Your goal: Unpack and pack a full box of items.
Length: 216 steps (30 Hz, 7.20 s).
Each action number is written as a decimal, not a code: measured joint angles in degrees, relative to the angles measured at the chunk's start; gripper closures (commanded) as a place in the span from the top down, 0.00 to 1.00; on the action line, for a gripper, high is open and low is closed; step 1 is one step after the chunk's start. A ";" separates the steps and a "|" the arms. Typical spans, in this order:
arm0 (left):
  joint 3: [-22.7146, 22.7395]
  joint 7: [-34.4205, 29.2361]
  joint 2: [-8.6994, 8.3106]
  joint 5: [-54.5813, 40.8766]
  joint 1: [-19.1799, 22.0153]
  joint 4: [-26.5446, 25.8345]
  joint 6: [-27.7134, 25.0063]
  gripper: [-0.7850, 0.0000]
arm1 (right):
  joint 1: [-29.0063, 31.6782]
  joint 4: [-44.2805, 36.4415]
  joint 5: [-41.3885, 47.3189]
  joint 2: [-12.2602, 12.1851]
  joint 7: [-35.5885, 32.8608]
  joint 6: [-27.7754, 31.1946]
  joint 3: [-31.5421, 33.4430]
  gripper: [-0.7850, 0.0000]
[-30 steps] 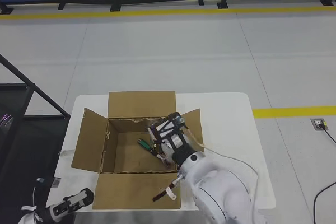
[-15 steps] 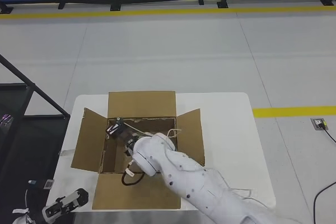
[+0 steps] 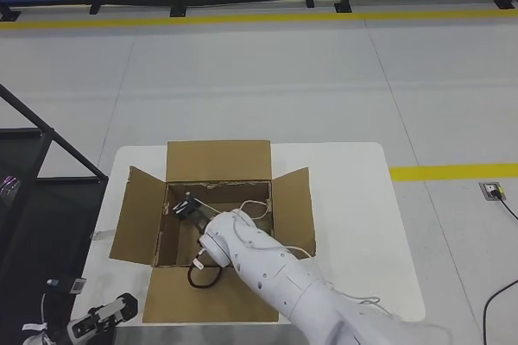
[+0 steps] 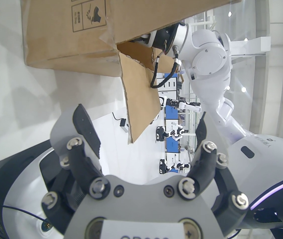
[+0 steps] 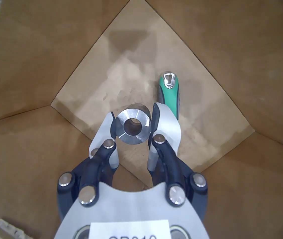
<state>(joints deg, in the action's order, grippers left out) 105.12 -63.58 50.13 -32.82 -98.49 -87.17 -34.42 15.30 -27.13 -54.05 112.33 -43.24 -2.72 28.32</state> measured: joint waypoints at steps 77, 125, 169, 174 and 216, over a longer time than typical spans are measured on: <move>7.33 24.08 2.28 13.93 -2.23 -23.20 15.63 1.00 | 53.18 -82.28 22.28 -19.03 4.55 23.43 53.78 1.00; -15.74 26.13 3.85 15.08 19.49 -12.32 30.05 1.00 | 24.88 -38.63 48.18 -23.06 -16.16 24.31 39.93 1.00; 4.67 -8.77 1.57 9.73 4.19 -2.51 16.60 1.00 | 26.07 -45.08 36.10 -24.87 -2.64 25.29 36.22 1.00; 0.74 -10.49 1.74 8.38 5.29 -3.00 15.76 1.00 | 27.17 -45.19 37.95 -24.83 2.62 25.04 36.47 1.00; -1.27 7.92 3.02 3.43 5.53 -13.05 11.54 1.00 | 0.83 7.54 56.38 -18.16 18.84 36.28 37.38 1.00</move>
<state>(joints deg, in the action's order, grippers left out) 103.85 -55.67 53.15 -29.39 -92.96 -100.22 -22.88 16.13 -19.58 2.34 94.17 -24.40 33.56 65.70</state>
